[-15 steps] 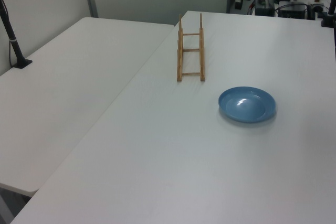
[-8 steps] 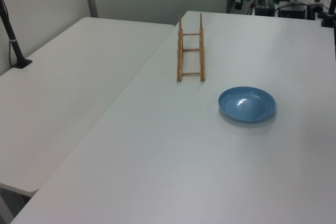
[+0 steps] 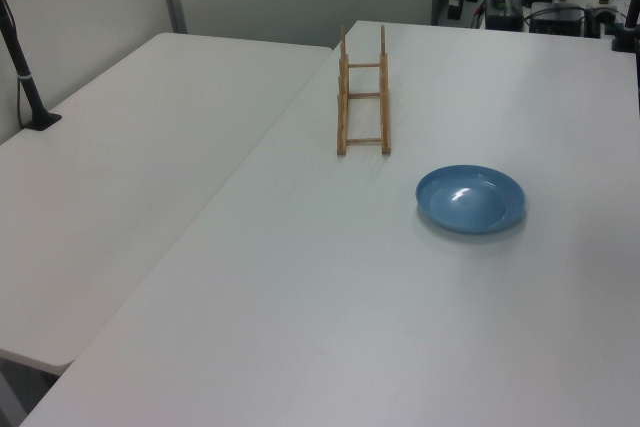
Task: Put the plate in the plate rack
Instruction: 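Move the open gripper toward the light blue plate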
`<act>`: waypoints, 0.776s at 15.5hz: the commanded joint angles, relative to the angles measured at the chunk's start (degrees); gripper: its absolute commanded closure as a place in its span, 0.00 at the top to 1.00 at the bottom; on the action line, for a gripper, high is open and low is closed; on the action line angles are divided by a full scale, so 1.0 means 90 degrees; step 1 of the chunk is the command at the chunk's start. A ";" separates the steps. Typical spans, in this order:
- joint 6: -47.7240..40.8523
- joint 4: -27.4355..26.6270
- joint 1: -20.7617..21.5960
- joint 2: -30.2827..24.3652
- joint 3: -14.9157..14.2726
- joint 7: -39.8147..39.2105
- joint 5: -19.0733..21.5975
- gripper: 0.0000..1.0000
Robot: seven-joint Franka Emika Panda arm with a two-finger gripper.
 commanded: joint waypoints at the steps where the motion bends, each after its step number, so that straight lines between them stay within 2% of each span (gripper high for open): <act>1: -0.0126 -0.0252 0.0139 -0.0163 -0.0074 -0.0908 -0.0111 1.00; 4: -0.0488 -0.0271 0.0139 -0.0173 -0.0064 -0.1555 -0.0130 1.00; 6: -0.0450 -0.0495 0.0129 -0.0163 -0.0064 -0.1625 -0.0354 1.00; 9: -0.0295 -0.1090 0.0158 -0.0163 -0.0035 -0.1625 -0.0842 1.00; 12: 0.0854 -0.2017 0.0208 -0.0154 -0.0035 -0.1615 -0.0824 1.00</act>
